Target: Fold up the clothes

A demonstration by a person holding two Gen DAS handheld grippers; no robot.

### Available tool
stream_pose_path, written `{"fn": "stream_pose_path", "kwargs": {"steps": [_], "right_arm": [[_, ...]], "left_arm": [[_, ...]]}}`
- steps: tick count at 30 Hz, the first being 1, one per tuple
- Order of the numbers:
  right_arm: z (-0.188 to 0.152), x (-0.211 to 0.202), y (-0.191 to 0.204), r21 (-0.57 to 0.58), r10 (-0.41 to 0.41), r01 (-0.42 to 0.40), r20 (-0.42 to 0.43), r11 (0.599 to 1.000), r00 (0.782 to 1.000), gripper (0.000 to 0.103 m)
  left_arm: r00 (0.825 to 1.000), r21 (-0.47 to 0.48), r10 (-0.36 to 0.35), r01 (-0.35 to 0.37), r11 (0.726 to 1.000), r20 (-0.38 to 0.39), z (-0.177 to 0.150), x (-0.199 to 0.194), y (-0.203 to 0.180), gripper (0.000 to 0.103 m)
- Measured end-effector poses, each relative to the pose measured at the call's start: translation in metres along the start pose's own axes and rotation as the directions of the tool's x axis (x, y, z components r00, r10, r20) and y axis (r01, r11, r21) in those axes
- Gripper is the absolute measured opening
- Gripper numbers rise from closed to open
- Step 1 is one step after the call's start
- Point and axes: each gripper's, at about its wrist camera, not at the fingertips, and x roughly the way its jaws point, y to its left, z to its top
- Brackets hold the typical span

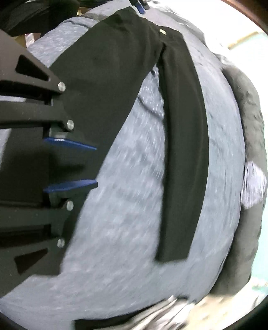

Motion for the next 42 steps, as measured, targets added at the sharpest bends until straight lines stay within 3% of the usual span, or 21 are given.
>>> {"fn": "stream_pose_path", "kwargs": {"steps": [5,16,19,34,42], "right_arm": [[-0.038,-0.029,-0.044,0.081,-0.029,0.028,0.011,0.996,1.0,0.037],[-0.095,-0.052,-0.097,0.223,-0.073,0.069,0.01,0.972,0.997,0.045],[-0.107,-0.051,-0.107,0.271,-0.078,0.074,0.002,0.96,0.997,0.059],[-0.129,-0.046,-0.125,0.392,-0.041,0.032,0.014,0.919,0.999,0.06],[-0.132,-0.026,-0.117,0.405,0.017,-0.016,0.002,0.914,1.0,0.06]], "left_arm": [[0.992,-0.023,0.118,-0.119,0.993,-0.034,-0.006,-0.031,0.045,0.063],[0.978,-0.17,0.196,-0.205,0.964,-0.072,-0.041,-0.056,0.135,0.064],[0.978,-0.205,0.197,-0.207,0.956,-0.07,-0.048,-0.056,0.148,0.064],[0.98,-0.305,0.199,-0.196,0.932,-0.023,-0.063,-0.06,0.191,0.064],[0.99,-0.374,0.137,-0.119,0.92,0.022,-0.061,-0.064,0.203,0.063]]}}
